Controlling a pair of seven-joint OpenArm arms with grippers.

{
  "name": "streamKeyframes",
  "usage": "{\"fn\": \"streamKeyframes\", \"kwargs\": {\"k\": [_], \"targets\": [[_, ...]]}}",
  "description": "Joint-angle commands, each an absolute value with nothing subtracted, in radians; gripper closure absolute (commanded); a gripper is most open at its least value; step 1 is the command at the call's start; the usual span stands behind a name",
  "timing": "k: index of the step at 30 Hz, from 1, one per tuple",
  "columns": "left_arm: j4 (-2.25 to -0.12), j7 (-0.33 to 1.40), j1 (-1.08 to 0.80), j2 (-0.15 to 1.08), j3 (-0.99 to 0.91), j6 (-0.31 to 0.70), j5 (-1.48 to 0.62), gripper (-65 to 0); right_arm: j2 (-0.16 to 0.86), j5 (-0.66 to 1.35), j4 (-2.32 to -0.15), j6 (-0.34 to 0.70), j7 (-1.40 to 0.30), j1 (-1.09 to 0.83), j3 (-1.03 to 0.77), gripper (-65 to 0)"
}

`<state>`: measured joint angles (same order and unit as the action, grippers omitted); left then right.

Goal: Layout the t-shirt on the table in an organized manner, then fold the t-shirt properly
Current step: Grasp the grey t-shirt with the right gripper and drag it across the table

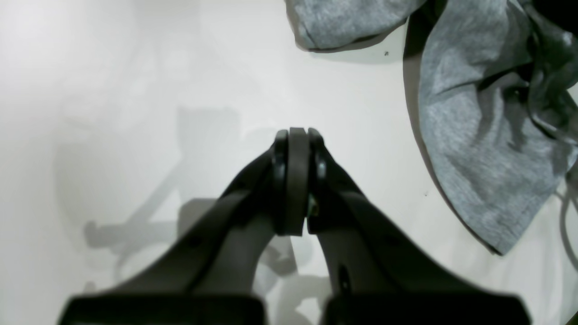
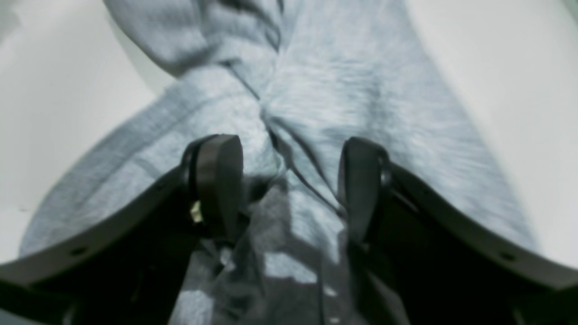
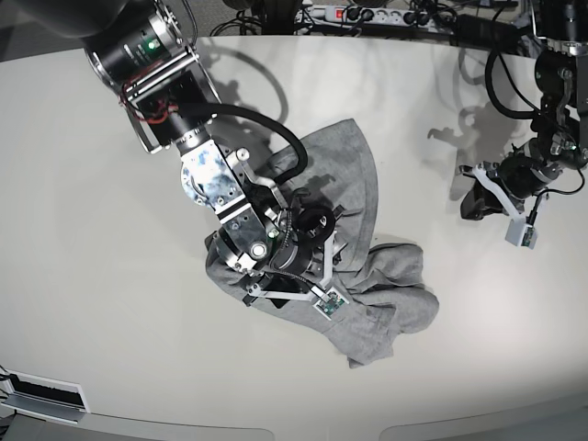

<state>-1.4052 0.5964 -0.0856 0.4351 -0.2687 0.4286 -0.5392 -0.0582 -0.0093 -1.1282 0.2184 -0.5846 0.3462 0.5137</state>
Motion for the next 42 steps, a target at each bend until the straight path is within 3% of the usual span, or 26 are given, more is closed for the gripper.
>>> {"fn": "streamKeyframes", "kwargs": {"k": [1, 6, 8, 11, 13, 17, 22, 25, 27, 31, 35, 42], "targets": [[-1.419, 0.577, -0.072, 0.451, -0.275, 0.435, -0.551, 0.0, -0.07, -0.008, -1.111, 0.215, -0.551, 0.386, 0.511, -37.5], [-1.419, 0.577, -0.072, 0.449, -0.275, 0.435, -0.551, 0.0, -0.072, -0.013, -1.051, 0.183, -0.512, 0.413, 0.511, -35.6], [-1.419, 0.577, -0.072, 0.449, -0.275, 0.434, -0.551, 0.0, -0.073, -0.032, -1.051, 0.184, -0.511, 0.413, 0.511, -26.2], [-1.419, 0.577, -0.072, 0.449, -0.275, 0.434, -0.551, 0.0, -0.072, -0.057, -1.052, 0.193, -0.513, 0.415, 0.511, -6.7], [-1.419, 0.577, -0.072, 0.449, -0.275, 0.434, -0.551, 0.0, -0.072, -0.08, -1.052, 0.241, -0.517, 0.42, 0.511, 0.0], [-1.419, 0.577, -0.072, 0.449, -0.275, 0.434, -0.551, 0.0, -0.072, -0.072, -1.057, 0.342, -0.536, 0.433, 0.511, 0.0], [-1.419, 0.577, -0.072, 0.449, -0.275, 0.434, -0.551, 0.0, -0.072, -0.041, -1.076, 0.329, -0.536, 0.432, 0.511, 0.0], [-1.419, 0.577, -0.072, 0.449, -0.275, 0.434, -0.551, 0.0, -0.072, -0.042, -1.076, 0.244, -0.517, 0.432, 0.511, -20.9], [-1.419, 0.577, -0.072, 0.449, -0.275, 0.434, -0.551, 0.0, -0.071, -0.046, -1.076, 0.195, -0.502, 0.432, 0.511, -25.0], [-1.419, 0.577, -0.072, 0.449, -0.275, 0.434, -0.552, 0.0, -0.072, -0.05, -1.076, 0.182, -0.466, 0.429, 0.511, -21.4], [-1.419, 0.577, -0.072, 0.449, -0.275, 0.435, -0.551, 0.0, -0.072, -0.072, -1.076, 0.21, -0.463, 0.43, 0.511, 0.0], [-1.419, 0.577, -0.072, 0.449, -0.275, 0.435, -0.551, 0.0, -0.066, -0.095, -1.14, 0.172, -0.532, 0.46, 0.509, 0.0]]}}
